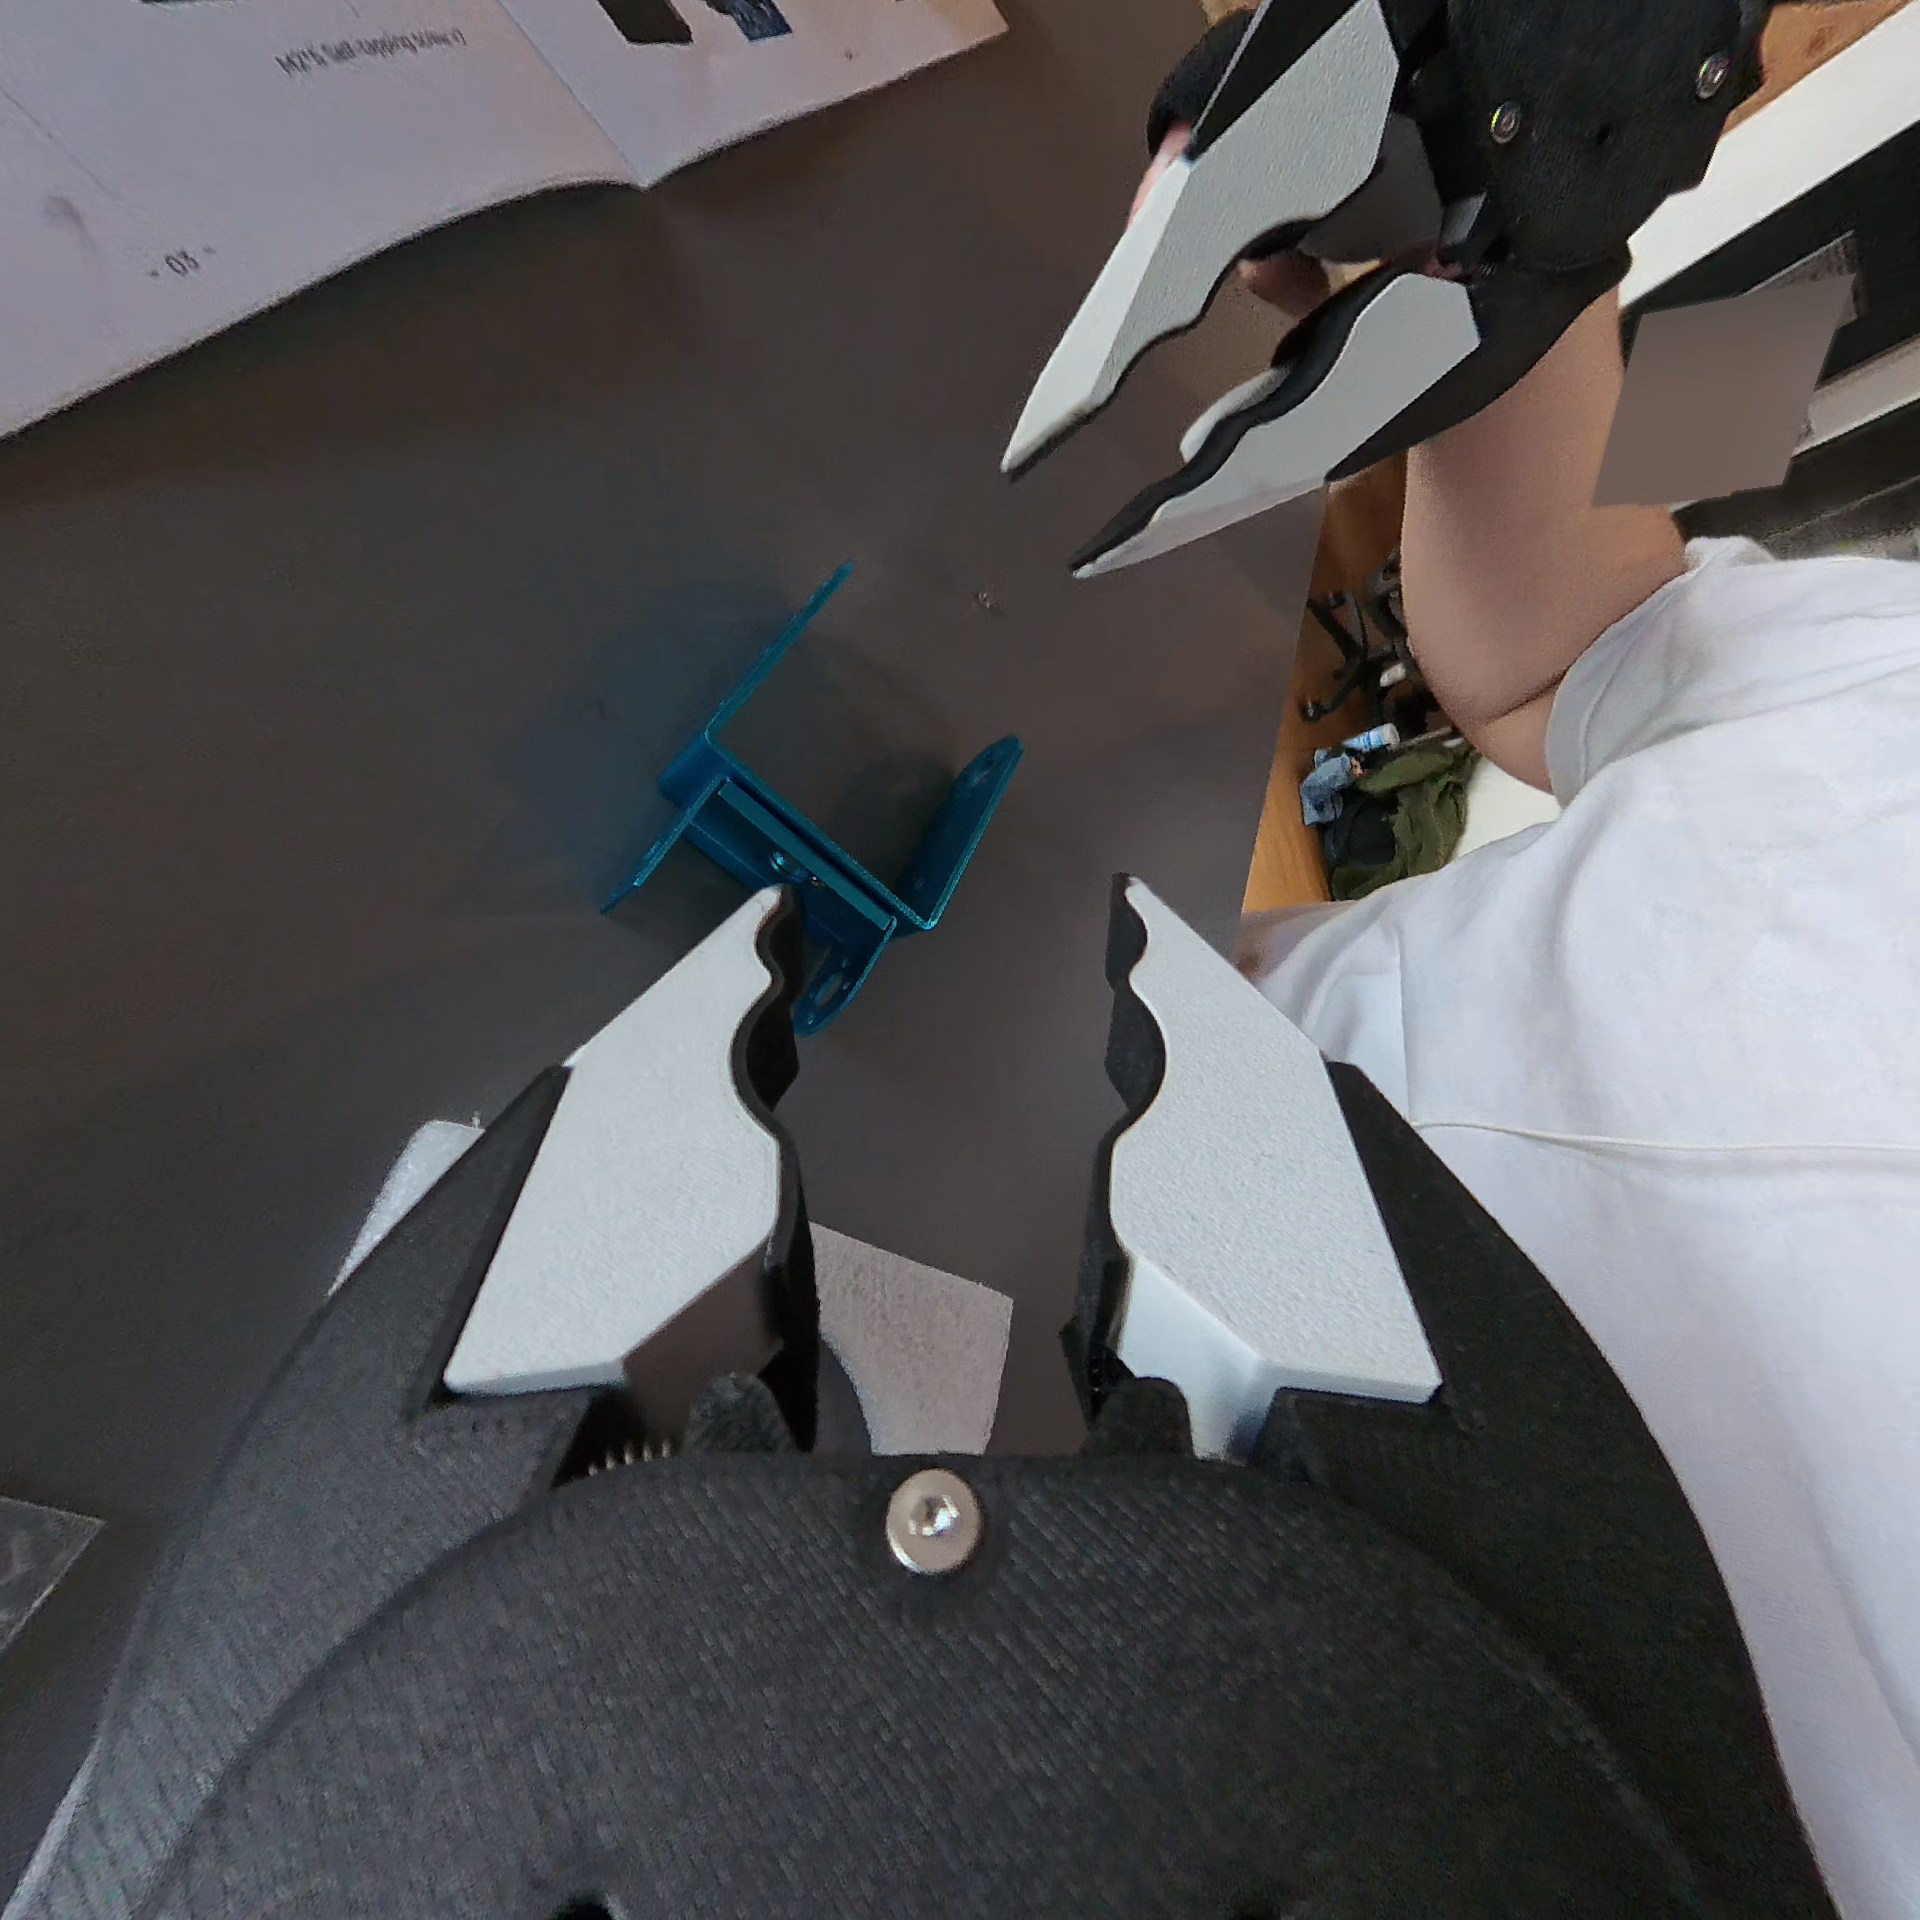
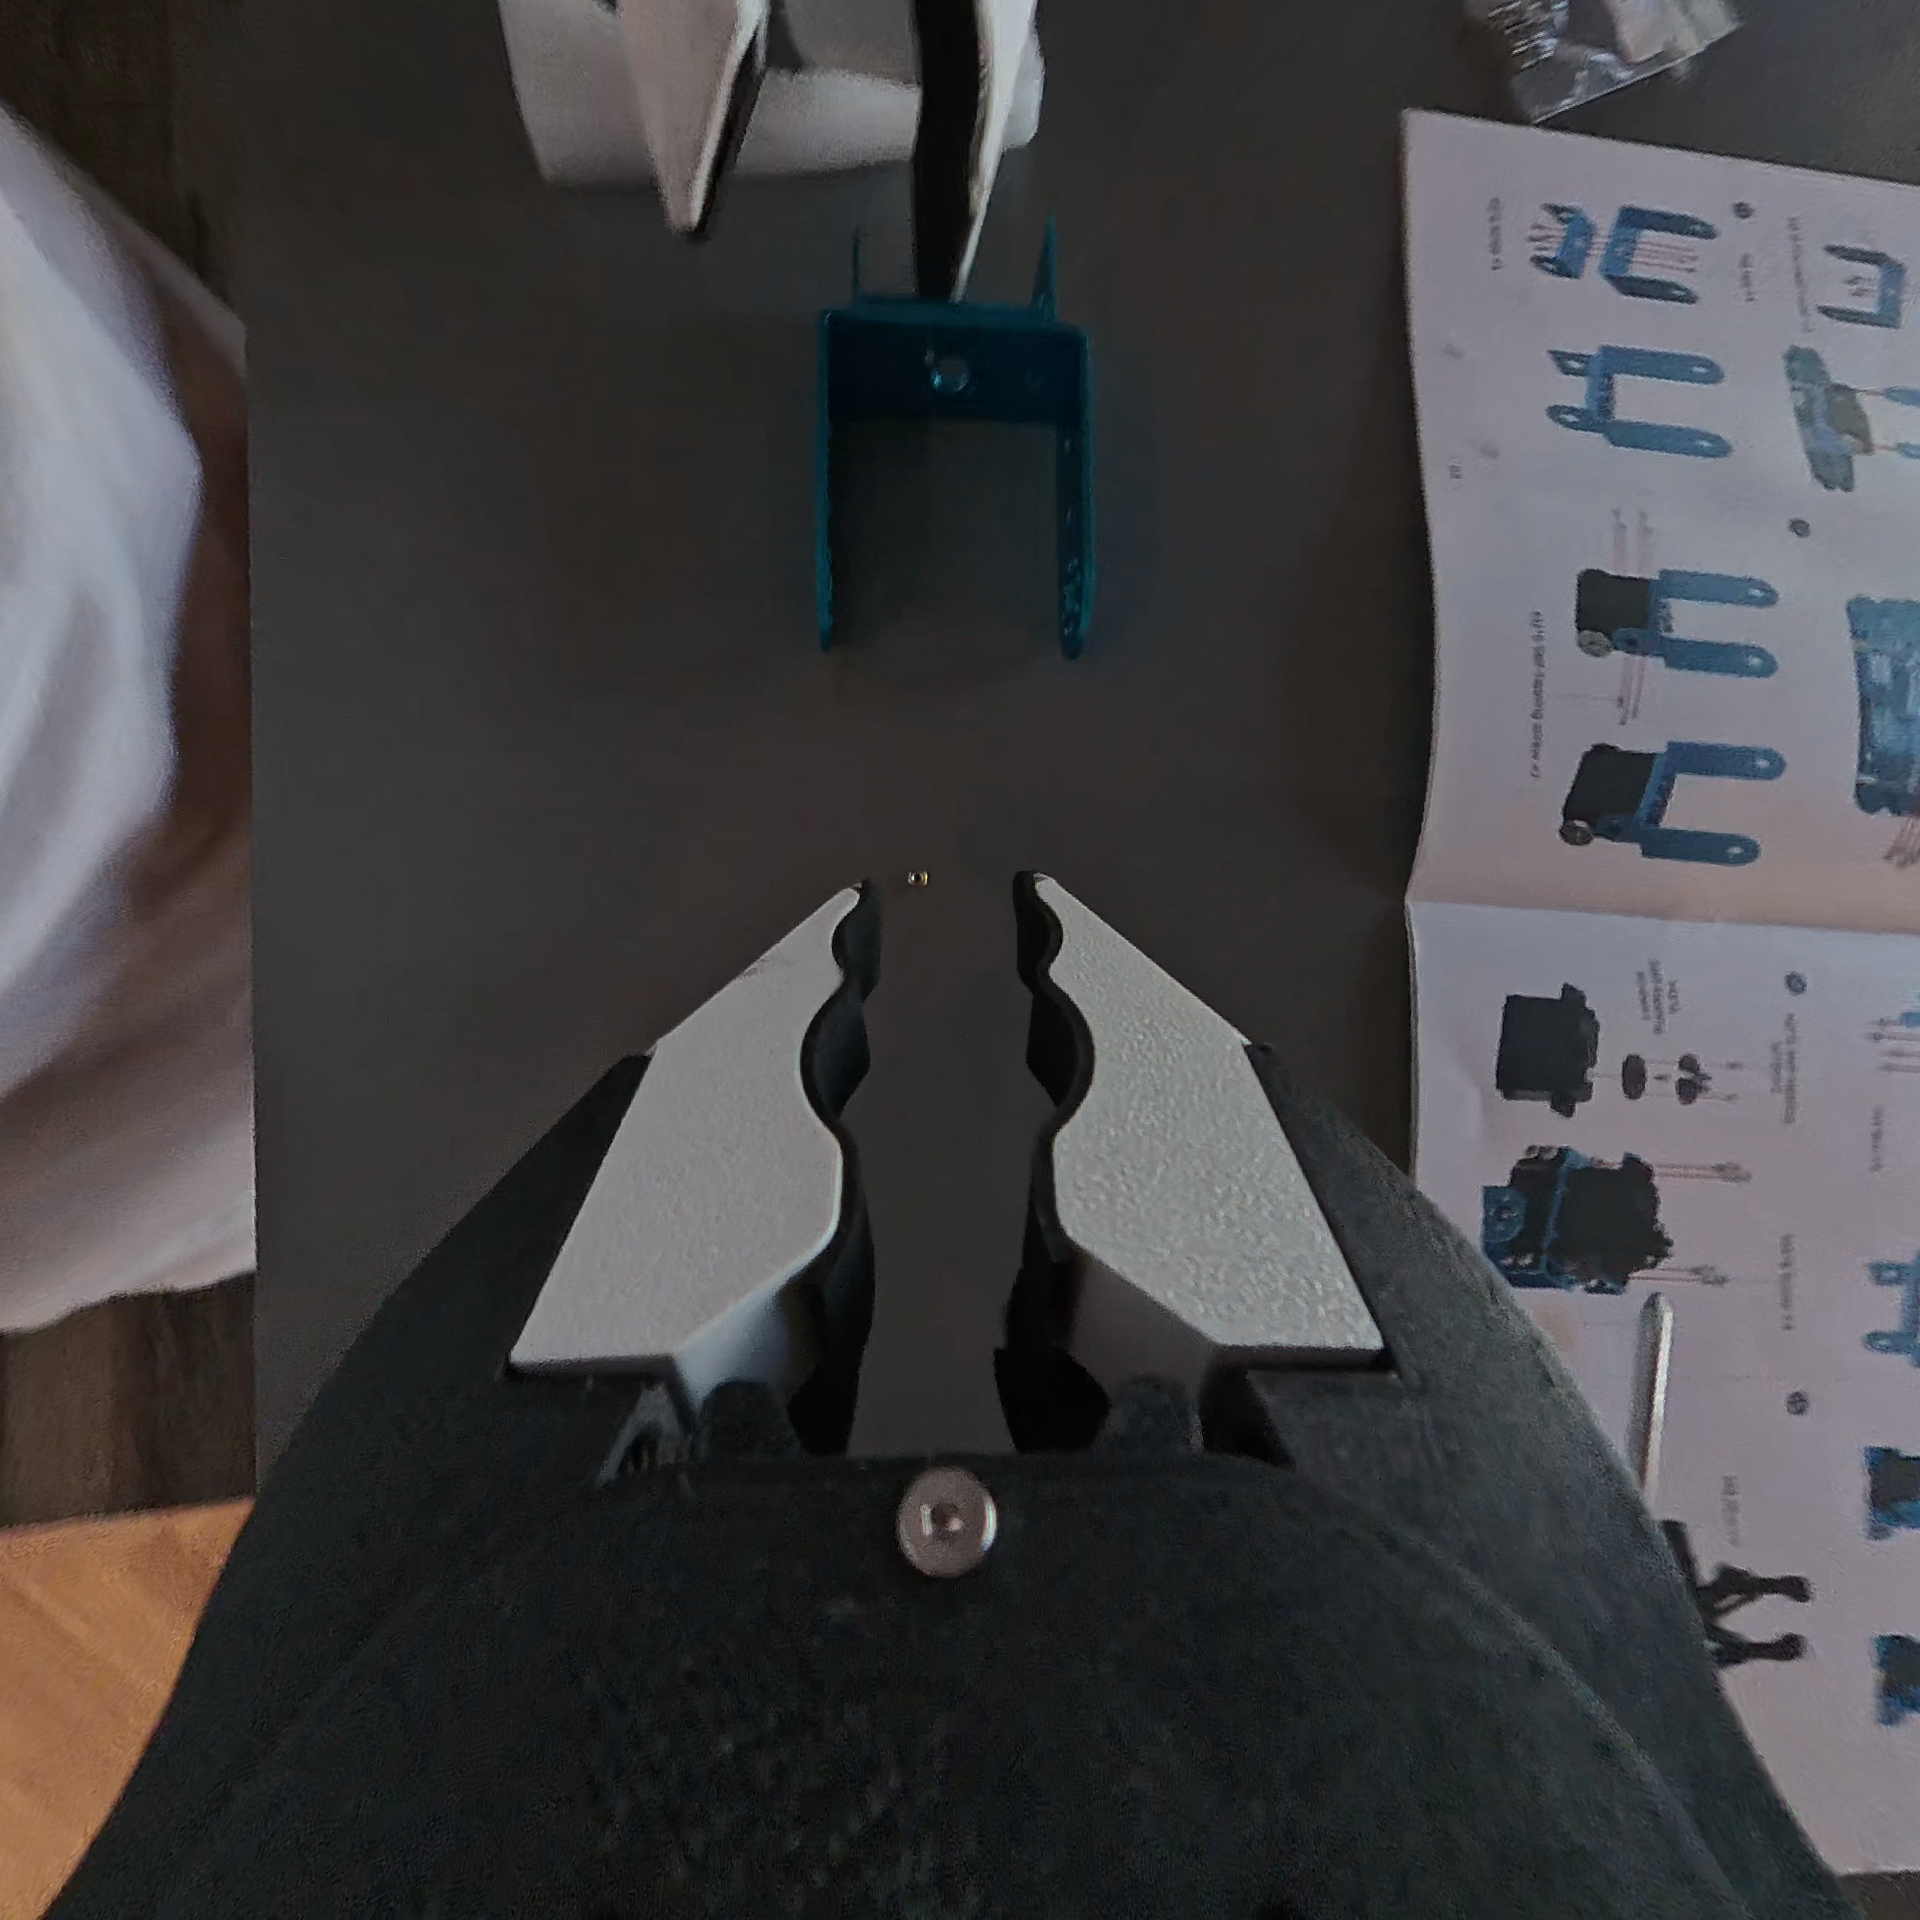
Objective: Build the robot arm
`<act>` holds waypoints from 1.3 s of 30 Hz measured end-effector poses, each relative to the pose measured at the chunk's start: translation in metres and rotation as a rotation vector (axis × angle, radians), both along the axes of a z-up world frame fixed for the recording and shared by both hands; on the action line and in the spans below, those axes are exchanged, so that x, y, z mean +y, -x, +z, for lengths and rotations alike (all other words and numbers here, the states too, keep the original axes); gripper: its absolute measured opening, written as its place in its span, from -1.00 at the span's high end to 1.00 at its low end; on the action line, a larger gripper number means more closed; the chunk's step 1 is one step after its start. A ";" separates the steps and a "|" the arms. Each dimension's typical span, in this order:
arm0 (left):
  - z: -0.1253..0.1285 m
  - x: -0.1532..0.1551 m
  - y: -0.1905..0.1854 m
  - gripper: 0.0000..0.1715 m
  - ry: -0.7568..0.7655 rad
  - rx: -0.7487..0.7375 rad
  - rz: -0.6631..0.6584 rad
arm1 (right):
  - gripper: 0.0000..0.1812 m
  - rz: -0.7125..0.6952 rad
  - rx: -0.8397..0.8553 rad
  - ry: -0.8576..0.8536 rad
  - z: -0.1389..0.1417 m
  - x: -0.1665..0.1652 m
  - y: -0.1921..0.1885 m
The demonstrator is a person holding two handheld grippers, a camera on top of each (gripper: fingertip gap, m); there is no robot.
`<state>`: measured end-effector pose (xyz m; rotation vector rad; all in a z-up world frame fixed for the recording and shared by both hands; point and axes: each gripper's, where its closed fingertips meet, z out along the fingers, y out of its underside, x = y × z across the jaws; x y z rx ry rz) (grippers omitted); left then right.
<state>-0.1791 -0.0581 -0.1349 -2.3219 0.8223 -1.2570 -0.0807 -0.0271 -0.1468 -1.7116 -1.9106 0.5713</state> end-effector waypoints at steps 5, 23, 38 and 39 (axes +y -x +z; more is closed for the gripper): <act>0.029 0.008 0.010 0.33 -0.105 -0.085 0.108 | 0.84 0.148 -0.151 -0.023 -0.007 -0.005 0.004; 0.091 -0.011 0.088 0.36 -0.350 -0.107 0.437 | 0.88 -0.037 -0.213 0.114 -0.021 -0.004 0.003; 0.084 -0.021 0.086 0.37 -0.325 -0.112 0.388 | 0.95 -0.050 -0.273 0.104 -0.025 -0.006 0.005; 0.084 -0.021 0.086 0.38 -0.324 -0.116 0.387 | 0.97 -0.049 -0.270 0.103 -0.025 -0.006 0.005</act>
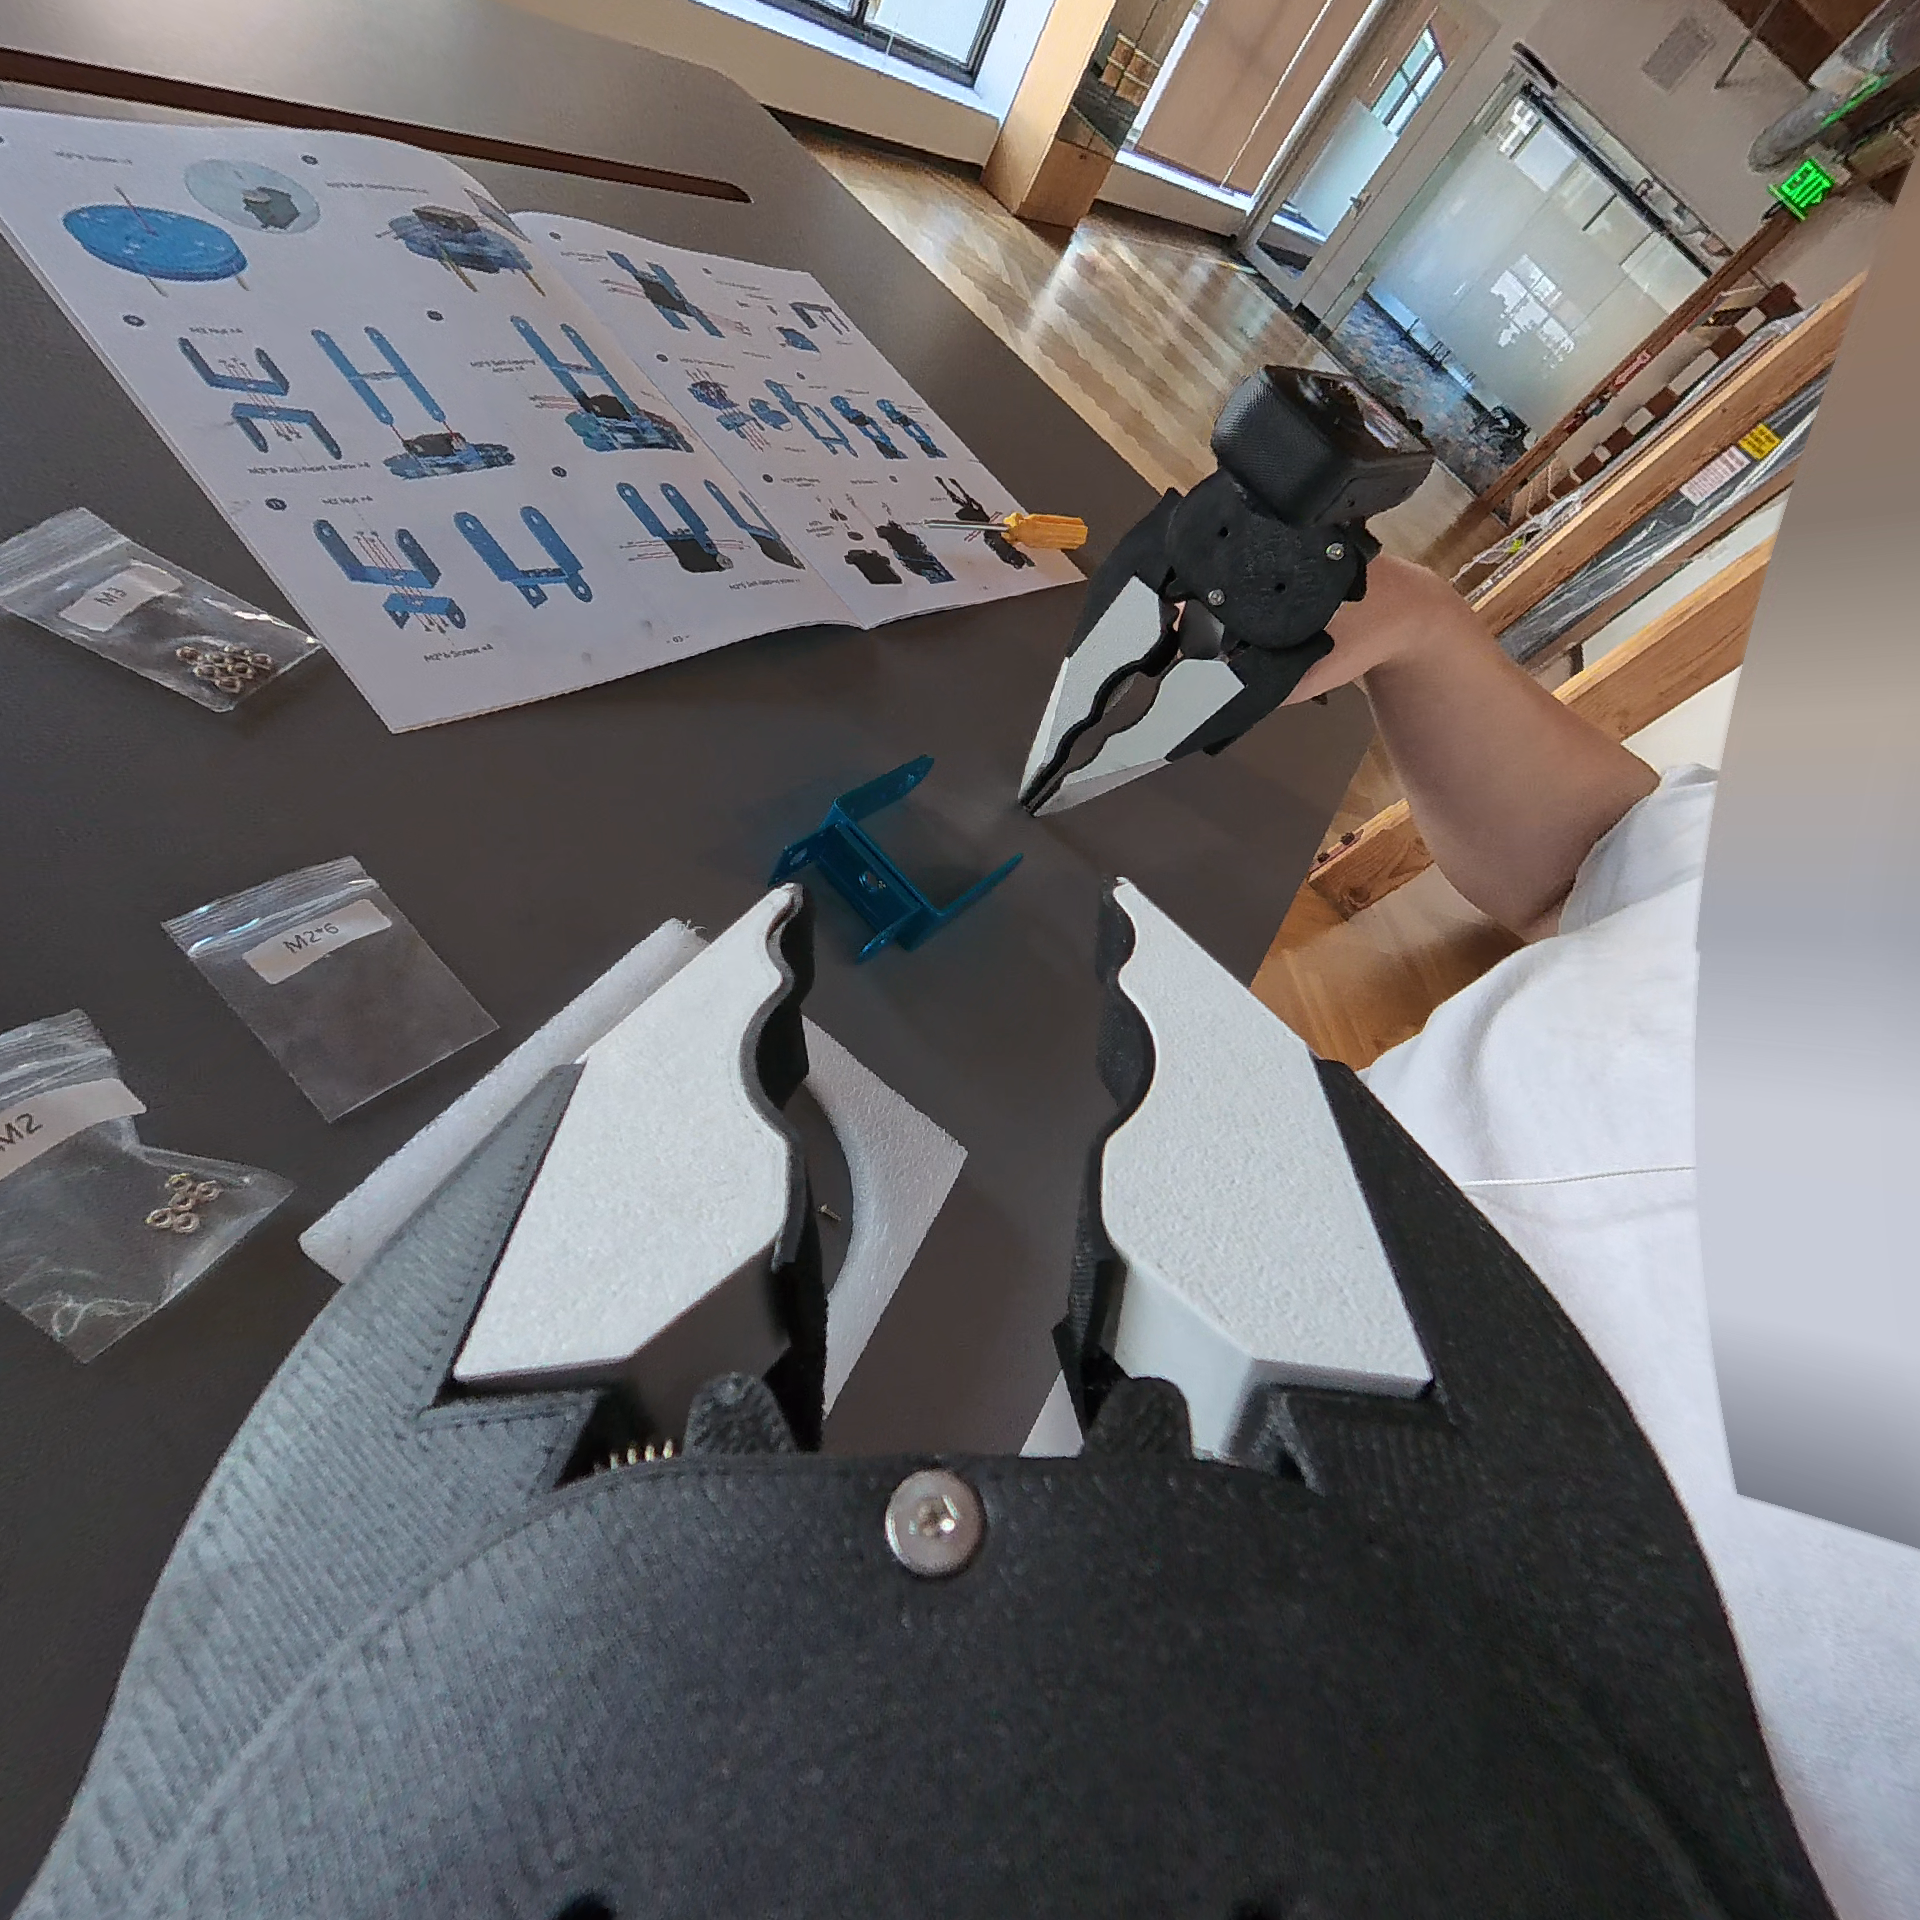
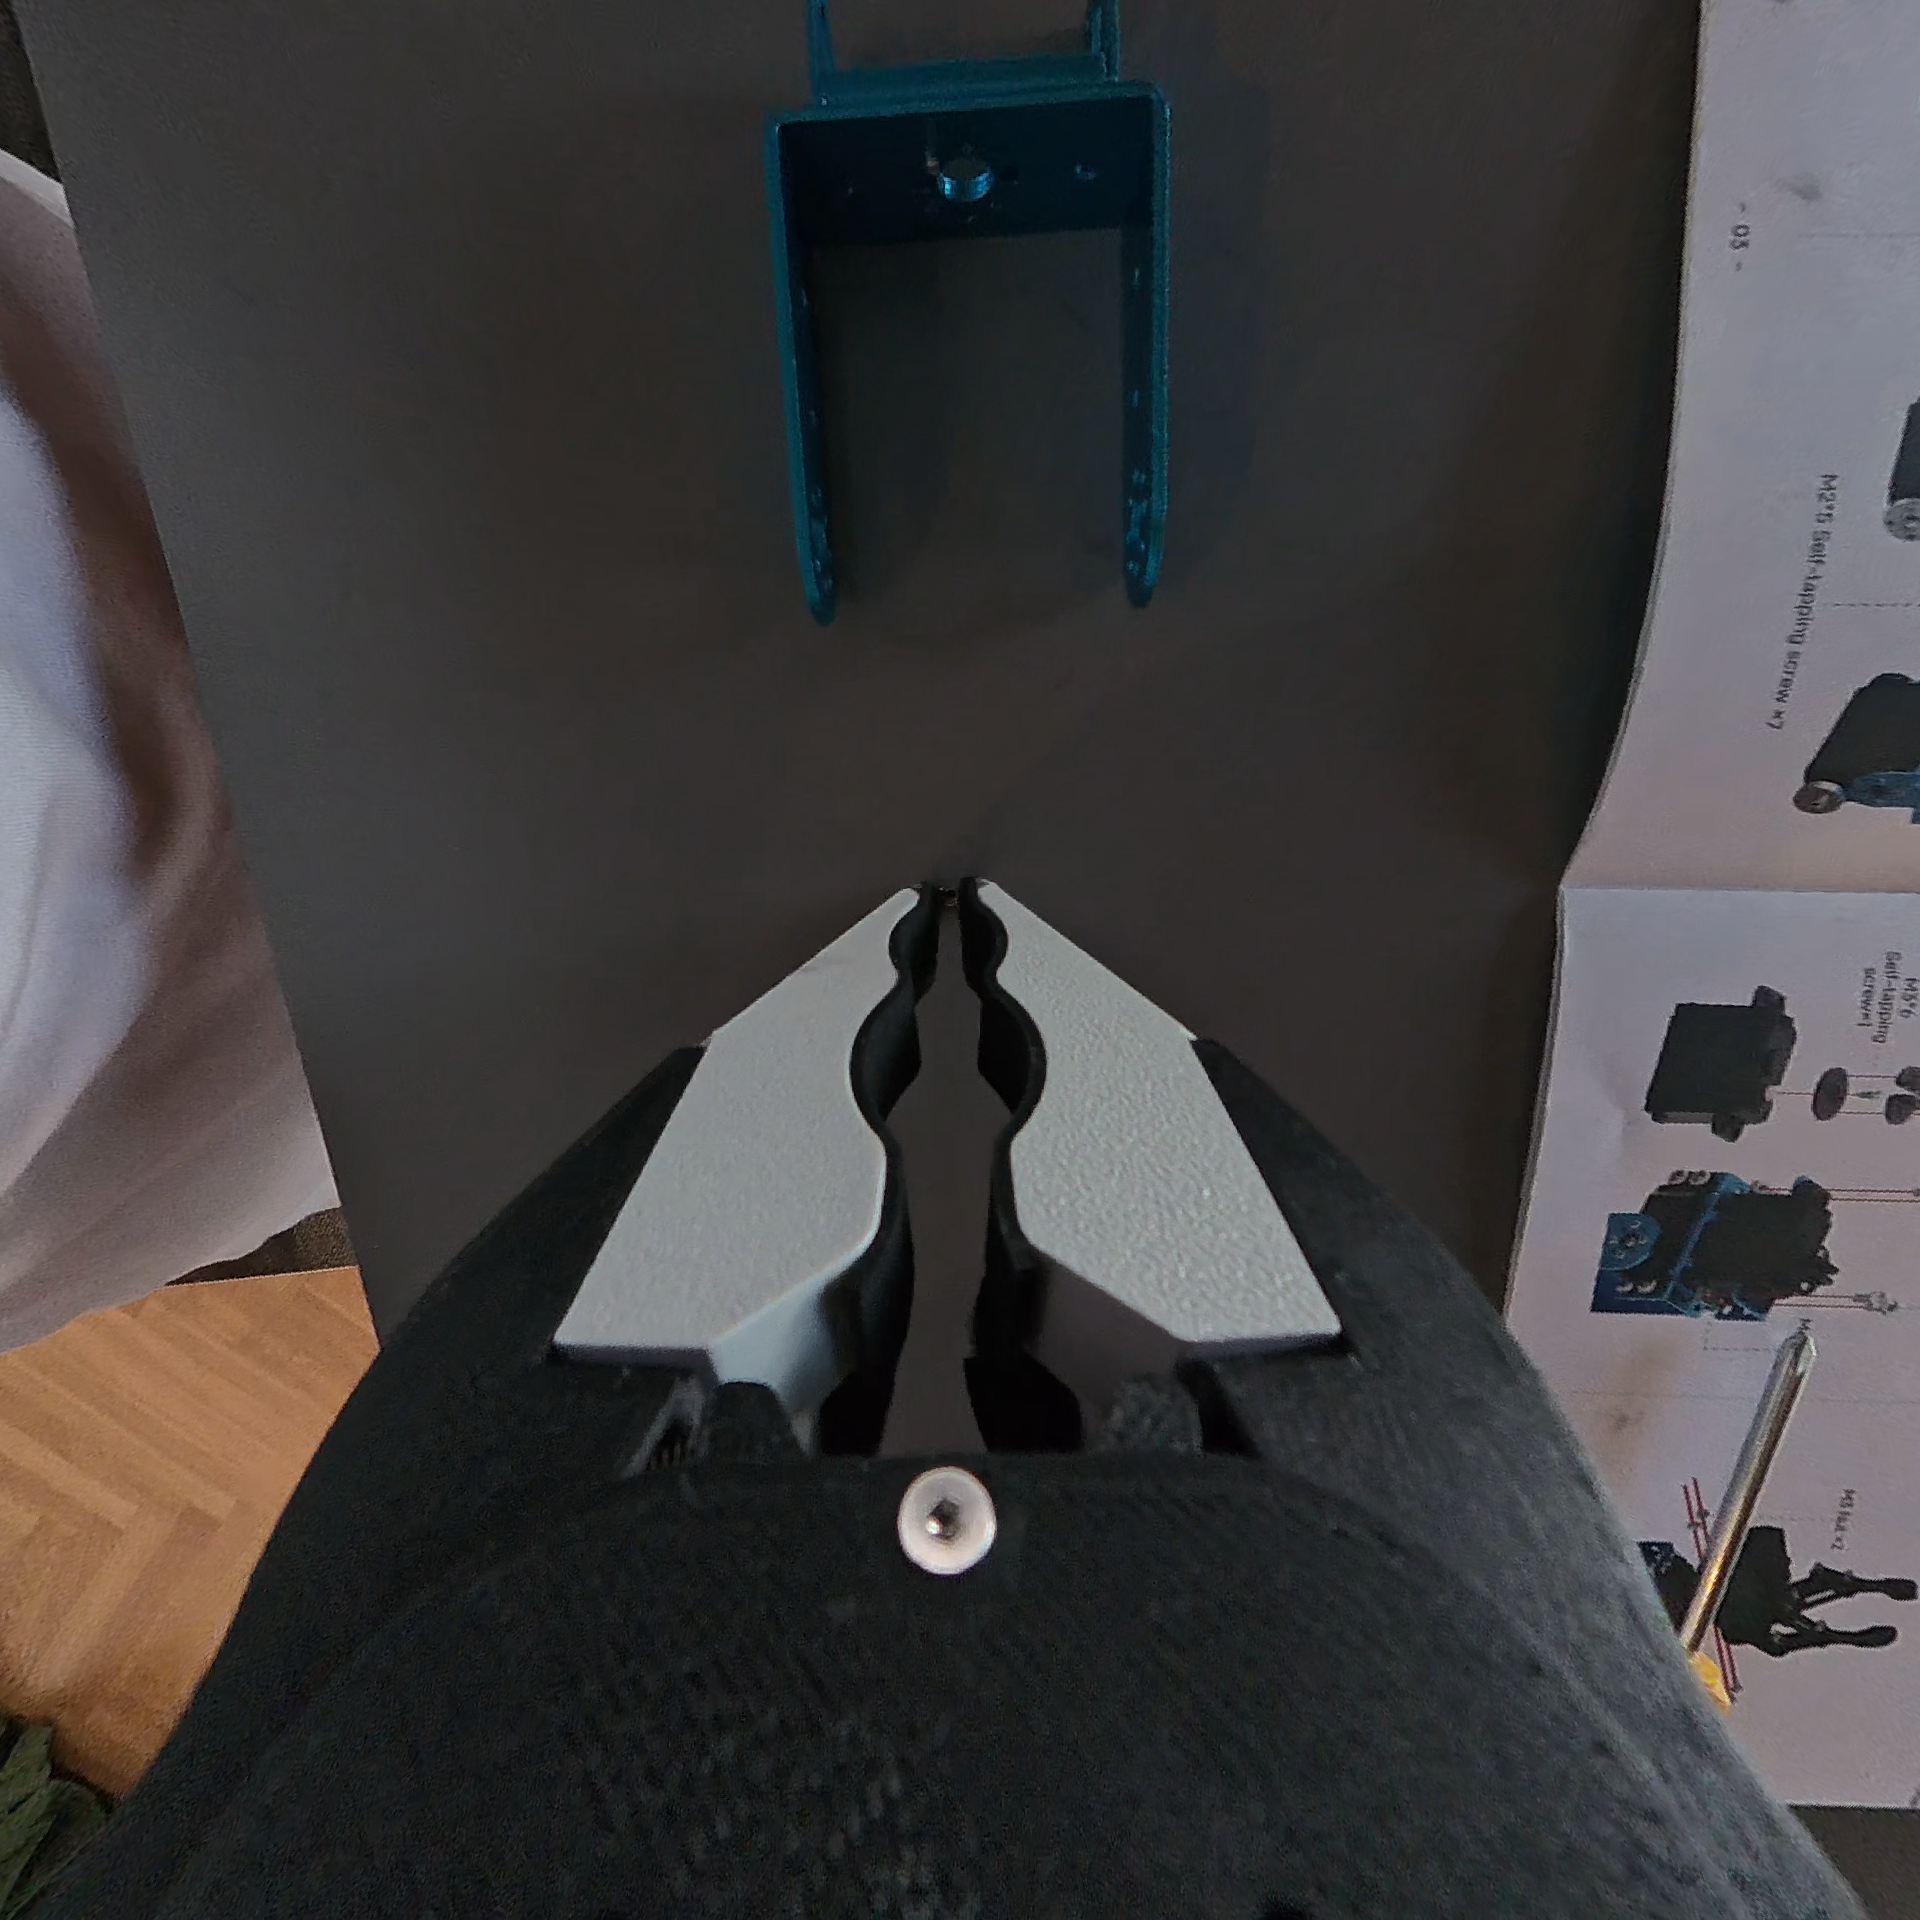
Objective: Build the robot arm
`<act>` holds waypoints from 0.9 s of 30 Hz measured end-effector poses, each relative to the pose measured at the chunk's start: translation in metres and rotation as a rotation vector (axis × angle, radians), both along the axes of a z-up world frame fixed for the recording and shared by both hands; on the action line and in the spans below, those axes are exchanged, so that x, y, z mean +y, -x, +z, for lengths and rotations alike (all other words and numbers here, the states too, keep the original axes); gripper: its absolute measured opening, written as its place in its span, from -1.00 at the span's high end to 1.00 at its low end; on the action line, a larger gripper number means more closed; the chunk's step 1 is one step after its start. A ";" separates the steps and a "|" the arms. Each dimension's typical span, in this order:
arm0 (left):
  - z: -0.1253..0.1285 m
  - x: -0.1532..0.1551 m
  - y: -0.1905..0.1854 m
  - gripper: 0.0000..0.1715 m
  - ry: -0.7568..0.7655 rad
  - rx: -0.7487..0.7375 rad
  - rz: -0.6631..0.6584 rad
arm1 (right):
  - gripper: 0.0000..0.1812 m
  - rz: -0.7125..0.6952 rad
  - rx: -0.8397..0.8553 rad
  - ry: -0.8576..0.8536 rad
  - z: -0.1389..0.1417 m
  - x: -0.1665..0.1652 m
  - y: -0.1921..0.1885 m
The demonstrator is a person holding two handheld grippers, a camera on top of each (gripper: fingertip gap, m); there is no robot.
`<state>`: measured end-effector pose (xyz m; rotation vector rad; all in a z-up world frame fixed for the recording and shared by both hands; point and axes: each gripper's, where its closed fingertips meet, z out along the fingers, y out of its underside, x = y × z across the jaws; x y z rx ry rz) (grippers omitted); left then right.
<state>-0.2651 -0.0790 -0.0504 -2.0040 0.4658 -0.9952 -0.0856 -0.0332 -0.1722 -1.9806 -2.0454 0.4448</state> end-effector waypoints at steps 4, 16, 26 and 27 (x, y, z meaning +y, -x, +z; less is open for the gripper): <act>-0.001 0.000 -0.003 0.39 0.011 -0.031 -0.022 | 0.98 0.017 0.027 -0.058 0.001 0.002 0.002; -0.029 0.004 -0.076 0.59 0.212 -0.241 -0.214 | 0.98 0.059 0.532 -0.288 0.075 -0.012 0.058; -0.020 0.019 -0.100 0.75 0.220 -0.345 -0.233 | 0.98 0.132 0.639 -0.368 0.099 -0.029 0.082; -0.017 0.018 -0.101 0.78 0.223 -0.364 -0.241 | 0.98 0.132 0.635 -0.381 0.100 -0.028 0.083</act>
